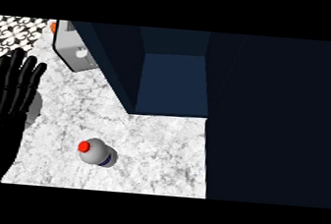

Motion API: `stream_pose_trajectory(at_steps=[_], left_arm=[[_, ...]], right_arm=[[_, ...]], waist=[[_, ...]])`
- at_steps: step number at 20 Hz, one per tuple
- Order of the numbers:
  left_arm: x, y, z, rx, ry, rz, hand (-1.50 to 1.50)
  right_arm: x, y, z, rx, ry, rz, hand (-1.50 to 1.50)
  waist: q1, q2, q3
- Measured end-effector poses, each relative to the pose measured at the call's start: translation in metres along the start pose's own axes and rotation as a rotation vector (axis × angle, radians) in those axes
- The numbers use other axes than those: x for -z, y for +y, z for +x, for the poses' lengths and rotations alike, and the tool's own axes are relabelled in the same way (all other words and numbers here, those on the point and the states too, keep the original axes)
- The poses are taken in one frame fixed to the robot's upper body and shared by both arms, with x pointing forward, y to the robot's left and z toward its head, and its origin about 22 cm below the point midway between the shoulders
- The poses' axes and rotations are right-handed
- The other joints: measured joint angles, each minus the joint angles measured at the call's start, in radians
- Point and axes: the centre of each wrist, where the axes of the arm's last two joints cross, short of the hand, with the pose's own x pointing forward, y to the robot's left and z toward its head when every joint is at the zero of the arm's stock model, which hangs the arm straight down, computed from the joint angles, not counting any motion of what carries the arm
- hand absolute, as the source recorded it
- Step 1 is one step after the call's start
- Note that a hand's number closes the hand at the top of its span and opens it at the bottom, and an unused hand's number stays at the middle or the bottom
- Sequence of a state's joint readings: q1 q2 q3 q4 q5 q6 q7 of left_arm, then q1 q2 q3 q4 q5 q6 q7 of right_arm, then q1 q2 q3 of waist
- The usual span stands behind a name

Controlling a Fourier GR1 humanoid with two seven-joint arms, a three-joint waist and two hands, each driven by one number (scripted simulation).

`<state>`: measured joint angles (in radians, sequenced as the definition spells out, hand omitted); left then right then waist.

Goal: Pick up the bottled water, place it into the cabinet and close the cabinet

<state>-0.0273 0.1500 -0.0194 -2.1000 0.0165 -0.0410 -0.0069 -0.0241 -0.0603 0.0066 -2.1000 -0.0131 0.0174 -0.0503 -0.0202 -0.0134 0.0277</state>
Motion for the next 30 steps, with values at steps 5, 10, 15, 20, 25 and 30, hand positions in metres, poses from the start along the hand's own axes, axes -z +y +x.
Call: stream_pose_trajectory(at_steps=[5, 10, 15, 20, 25, 30], left_arm=[[-0.011, -0.027, 0.017, -0.059, -0.033, -0.087, -1.50], [-0.036, -0.050, -0.002, -0.279, 0.231, -0.066, -1.50], [-0.062, -0.059, 0.009, -0.388, 0.376, -0.034, -1.50], [-0.091, -0.060, 0.026, -0.413, 0.427, -0.024, -1.50], [-0.104, -0.055, 0.034, -0.412, 0.438, -0.015, -1.50], [-0.121, -0.044, 0.026, -0.399, 0.449, -0.010, -1.50]], right_arm=[[-0.016, -0.009, 0.006, -0.039, 0.010, 0.025, -1.50], [-0.038, 0.003, -0.003, 0.153, 0.194, 0.028, -1.50], [-0.055, -0.001, 0.006, 0.268, 0.314, 0.030, -1.50], [-0.077, -0.007, 0.015, 0.312, 0.345, 0.028, -1.50], [-0.086, -0.008, 0.021, 0.331, 0.348, 0.030, -1.50], [-0.098, -0.010, 0.017, 0.334, 0.350, 0.036, -1.50]], waist=[[0.012, 0.007, -0.019], [0.016, 0.015, -0.025], [0.021, 0.011, -0.027], [0.022, 0.009, -0.027], [0.022, 0.010, -0.028], [0.023, 0.010, -0.028]])
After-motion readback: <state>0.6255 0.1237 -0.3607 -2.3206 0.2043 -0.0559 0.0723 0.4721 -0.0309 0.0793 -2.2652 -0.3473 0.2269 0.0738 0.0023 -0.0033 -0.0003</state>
